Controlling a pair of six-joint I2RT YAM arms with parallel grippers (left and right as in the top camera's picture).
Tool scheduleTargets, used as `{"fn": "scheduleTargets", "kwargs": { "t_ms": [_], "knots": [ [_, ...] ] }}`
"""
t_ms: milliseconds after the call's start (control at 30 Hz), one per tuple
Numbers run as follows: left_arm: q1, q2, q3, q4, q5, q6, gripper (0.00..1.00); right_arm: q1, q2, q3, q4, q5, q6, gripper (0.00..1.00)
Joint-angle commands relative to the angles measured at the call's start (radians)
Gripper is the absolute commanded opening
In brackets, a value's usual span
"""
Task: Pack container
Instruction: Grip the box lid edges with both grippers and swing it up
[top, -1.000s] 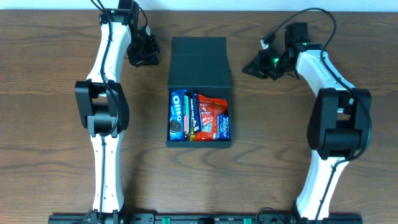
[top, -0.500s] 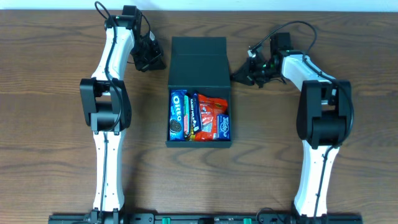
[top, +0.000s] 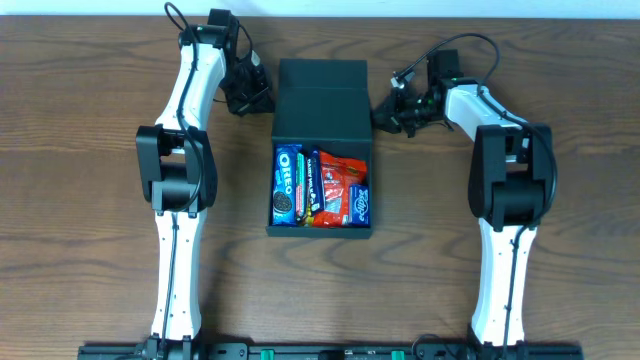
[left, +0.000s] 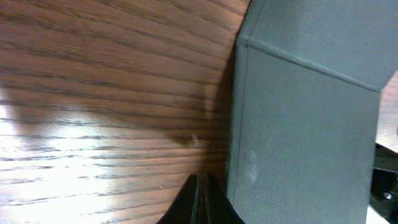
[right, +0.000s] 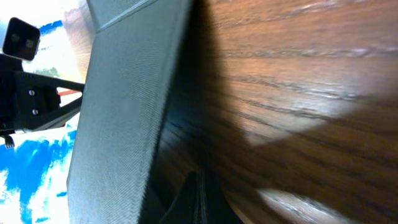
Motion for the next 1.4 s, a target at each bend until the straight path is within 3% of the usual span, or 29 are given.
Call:
{"fn": "scheduleTargets", "kwargs": {
  "t_ms": [0,233,500,633,967,1133,1367],
  "knots": [
    [-0.002,0.014,-0.003,-0.002,0.042,-0.009,0.06,0.01,0.016,0.045,0.002,-0.069,-0.019,0.02],
    [0.016,0.014,-0.001,-0.006,0.118,0.039,0.06,0.005,0.015,0.122,-0.017,-0.168,-0.089,0.01],
    [0.057,0.006,0.038,-0.01,0.236,0.14,0.06,0.004,-0.007,0.242,-0.212,-0.187,-0.291,0.01],
    [0.069,0.005,0.115,-0.025,0.311,0.19,0.06,0.004,-0.032,0.314,-0.324,-0.174,-0.388,0.02],
    [0.058,-0.016,0.366,-0.207,0.312,0.368,0.06,0.006,-0.166,0.373,-0.472,-0.096,-0.559,0.01],
    [0.045,-0.046,0.485,-0.327,0.337,0.517,0.06,0.008,-0.245,0.373,-0.534,-0.088,-0.64,0.02],
    [0.023,-0.135,0.534,-0.525,0.336,0.819,0.06,0.028,-0.336,0.373,-0.712,0.024,-0.806,0.02]
  ]
}}
